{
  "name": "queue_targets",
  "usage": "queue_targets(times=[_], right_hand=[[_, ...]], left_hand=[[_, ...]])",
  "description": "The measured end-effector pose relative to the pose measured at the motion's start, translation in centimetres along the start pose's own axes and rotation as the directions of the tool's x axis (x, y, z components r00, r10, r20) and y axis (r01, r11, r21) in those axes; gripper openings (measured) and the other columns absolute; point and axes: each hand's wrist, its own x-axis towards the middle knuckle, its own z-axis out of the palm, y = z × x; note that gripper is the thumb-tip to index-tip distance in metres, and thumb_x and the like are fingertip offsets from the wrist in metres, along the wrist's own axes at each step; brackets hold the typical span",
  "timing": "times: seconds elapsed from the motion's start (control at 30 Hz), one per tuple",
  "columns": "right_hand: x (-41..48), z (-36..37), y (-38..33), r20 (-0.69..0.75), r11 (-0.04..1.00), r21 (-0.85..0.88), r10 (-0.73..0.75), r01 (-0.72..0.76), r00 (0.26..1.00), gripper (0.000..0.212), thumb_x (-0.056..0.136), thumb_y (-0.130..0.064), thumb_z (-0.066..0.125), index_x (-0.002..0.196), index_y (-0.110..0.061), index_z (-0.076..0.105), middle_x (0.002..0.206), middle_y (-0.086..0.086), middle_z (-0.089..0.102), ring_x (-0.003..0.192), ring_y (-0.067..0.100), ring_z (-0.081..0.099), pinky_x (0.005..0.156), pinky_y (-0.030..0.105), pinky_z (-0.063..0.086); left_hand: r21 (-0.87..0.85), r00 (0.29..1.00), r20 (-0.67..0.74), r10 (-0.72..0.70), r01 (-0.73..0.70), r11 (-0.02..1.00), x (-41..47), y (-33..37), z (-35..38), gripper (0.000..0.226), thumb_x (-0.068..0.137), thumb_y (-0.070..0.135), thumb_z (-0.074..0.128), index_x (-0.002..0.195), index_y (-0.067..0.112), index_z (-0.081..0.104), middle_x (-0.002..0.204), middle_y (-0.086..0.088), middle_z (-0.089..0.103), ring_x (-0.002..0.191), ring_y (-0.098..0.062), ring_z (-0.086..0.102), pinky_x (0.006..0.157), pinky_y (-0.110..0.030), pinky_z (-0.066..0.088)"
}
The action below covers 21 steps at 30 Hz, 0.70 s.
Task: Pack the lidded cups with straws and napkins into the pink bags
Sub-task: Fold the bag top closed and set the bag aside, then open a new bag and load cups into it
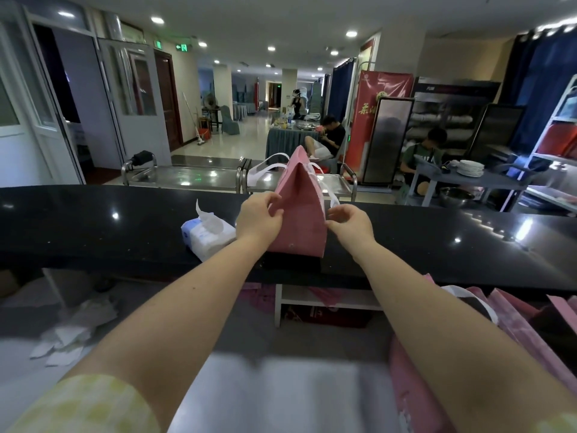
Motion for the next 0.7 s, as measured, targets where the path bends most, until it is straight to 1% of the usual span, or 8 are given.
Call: queue_targets(times=[0.1,0.17,0.23,0.33,0.43,0.5,0.57,0.7], right_hand=[[-0.6,-2.7,-0.7,0.026,0.976,-0.167,-0.135,0.138,0.99,0.017,0.083,-0.013,0.071,0.097,-0.021,0.067,0.095,-0.005,0.067,0.086,0.011,0.06,0.079,0.026,0.049],[-1.5,-5.2,-0.7,0.017,0.933,-0.27,-0.243,0.239,0.97,0.02,0.084,-0.013,0.069,0.102,-0.021,0.068,0.099,-0.006,0.066,0.091,0.01,0.059,0.083,0.027,0.048],[-2.7,-8.1,-0.2,0.016,0.909,-0.315,-0.281,0.272,0.959,0.021,0.085,-0.013,0.068,0.104,-0.022,0.066,0.1,-0.009,0.063,0.093,0.009,0.058,0.084,0.027,0.048],[-4.9,-13.3,1.5,0.039,0.874,-0.415,-0.262,0.254,0.964,0.025,0.086,-0.014,0.066,0.108,-0.024,0.064,0.103,-0.01,0.061,0.097,0.009,0.057,0.086,0.027,0.048],[-7.0,-19.6,2.6,0.092,0.784,-0.57,-0.237,0.246,0.967,0.033,0.086,-0.016,0.065,0.118,-0.023,0.061,0.114,-0.005,0.061,0.107,0.014,0.055,0.091,0.034,0.049],[-8.6,-24.4,3.0,0.099,0.725,-0.649,-0.219,0.23,0.971,0.036,0.085,-0.016,0.066,0.12,-0.024,0.06,0.116,-0.004,0.062,0.111,0.016,0.052,0.092,0.036,0.047],[-11.1,-29.3,3.7,0.07,0.691,-0.699,-0.187,0.182,0.98,0.036,0.085,-0.015,0.065,0.119,-0.023,0.062,0.116,-0.003,0.063,0.113,0.018,0.051,0.094,0.037,0.046],[-18.6,-38.7,6.8,-0.051,0.702,-0.711,-0.086,0.024,0.995,0.034,0.082,-0.01,0.062,0.114,-0.019,0.068,0.114,0.002,0.067,0.111,0.022,0.057,0.094,0.035,0.047]], left_hand=[[0.162,0.984,0.038,0.176,-0.18,0.97,-0.7,3.3,0.4,0.022,0.083,0.026,0.07,0.105,0.027,0.068,0.108,0.006,0.067,0.105,-0.02,0.059,0.089,-0.042,0.049],[0.201,0.972,0.118,0.201,-0.222,0.954,-1.4,5.6,1.3,0.023,0.085,0.032,0.068,0.108,0.028,0.066,0.111,0.006,0.066,0.108,-0.02,0.057,0.09,-0.043,0.049],[0.202,0.968,0.167,0.189,-0.221,0.954,-2.6,7.7,2.8,0.025,0.087,0.035,0.067,0.111,0.029,0.066,0.114,0.003,0.065,0.109,-0.022,0.057,0.09,-0.044,0.048],[0.224,0.943,0.241,0.231,-0.286,0.932,-4.6,11.1,5.8,0.03,0.088,0.036,0.065,0.117,0.027,0.065,0.12,0.001,0.064,0.115,-0.024,0.054,0.094,-0.045,0.046],[0.23,0.892,0.312,0.326,-0.404,0.885,-6.5,15.7,8.8,0.033,0.09,0.037,0.062,0.121,0.025,0.062,0.122,0.0,0.062,0.118,-0.024,0.052,0.098,-0.045,0.044],[0.242,0.861,0.33,0.387,-0.474,0.847,-8.2,19.4,10.9,0.034,0.091,0.038,0.06,0.123,0.026,0.06,0.121,-0.001,0.06,0.117,-0.024,0.051,0.095,-0.045,0.043],[0.227,0.828,0.34,0.446,-0.532,0.816,-10.4,23.4,13.2,0.035,0.091,0.039,0.059,0.123,0.026,0.059,0.121,-0.001,0.06,0.116,-0.024,0.051,0.092,-0.044,0.041],[0.201,0.738,0.428,0.522,-0.641,0.741,-17.0,31.6,18.4,0.037,0.092,0.041,0.055,0.126,0.027,0.058,0.121,-0.001,0.059,0.116,-0.025,0.05,0.09,-0.043,0.039]])
